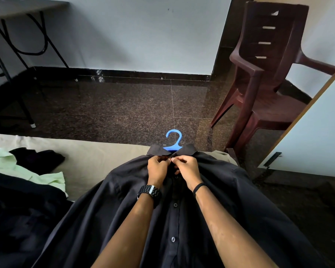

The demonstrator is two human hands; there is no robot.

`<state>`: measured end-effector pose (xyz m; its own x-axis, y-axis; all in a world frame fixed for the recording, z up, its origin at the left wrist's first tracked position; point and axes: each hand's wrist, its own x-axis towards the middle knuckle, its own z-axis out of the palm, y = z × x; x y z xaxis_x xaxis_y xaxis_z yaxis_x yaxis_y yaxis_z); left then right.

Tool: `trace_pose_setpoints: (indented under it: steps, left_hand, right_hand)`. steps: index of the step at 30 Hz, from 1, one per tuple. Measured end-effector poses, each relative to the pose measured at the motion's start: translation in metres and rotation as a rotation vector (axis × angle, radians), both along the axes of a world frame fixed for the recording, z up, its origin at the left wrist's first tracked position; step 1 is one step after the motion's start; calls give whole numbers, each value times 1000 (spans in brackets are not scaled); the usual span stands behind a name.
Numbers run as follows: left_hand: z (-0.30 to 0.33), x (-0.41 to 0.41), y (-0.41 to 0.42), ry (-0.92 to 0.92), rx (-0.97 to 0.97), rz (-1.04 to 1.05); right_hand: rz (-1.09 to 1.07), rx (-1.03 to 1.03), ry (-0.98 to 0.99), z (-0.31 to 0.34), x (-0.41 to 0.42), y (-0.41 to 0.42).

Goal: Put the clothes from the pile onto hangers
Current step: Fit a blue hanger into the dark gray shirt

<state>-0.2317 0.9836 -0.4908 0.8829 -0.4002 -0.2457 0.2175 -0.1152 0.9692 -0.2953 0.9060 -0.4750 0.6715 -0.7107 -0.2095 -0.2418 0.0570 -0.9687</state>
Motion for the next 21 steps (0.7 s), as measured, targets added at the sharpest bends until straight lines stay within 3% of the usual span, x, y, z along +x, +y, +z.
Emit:
trace_pose_setpoints:
  steps: [7,11,16,21]
  left_hand:
    - [11,3,1,49,-9,-53]
    - [7,-4,-2,168,-50,69]
    - [11,-8,0,-81,215,301]
    - [16,-9,4,-114,164,252]
  right_hand:
    - [50,-76,110,0,3,0]
    - [62,-210,146,2,2,0]
    - [-33,-364,151,-2,0,8]
    - [-12,-438,257,-1,0,-1]
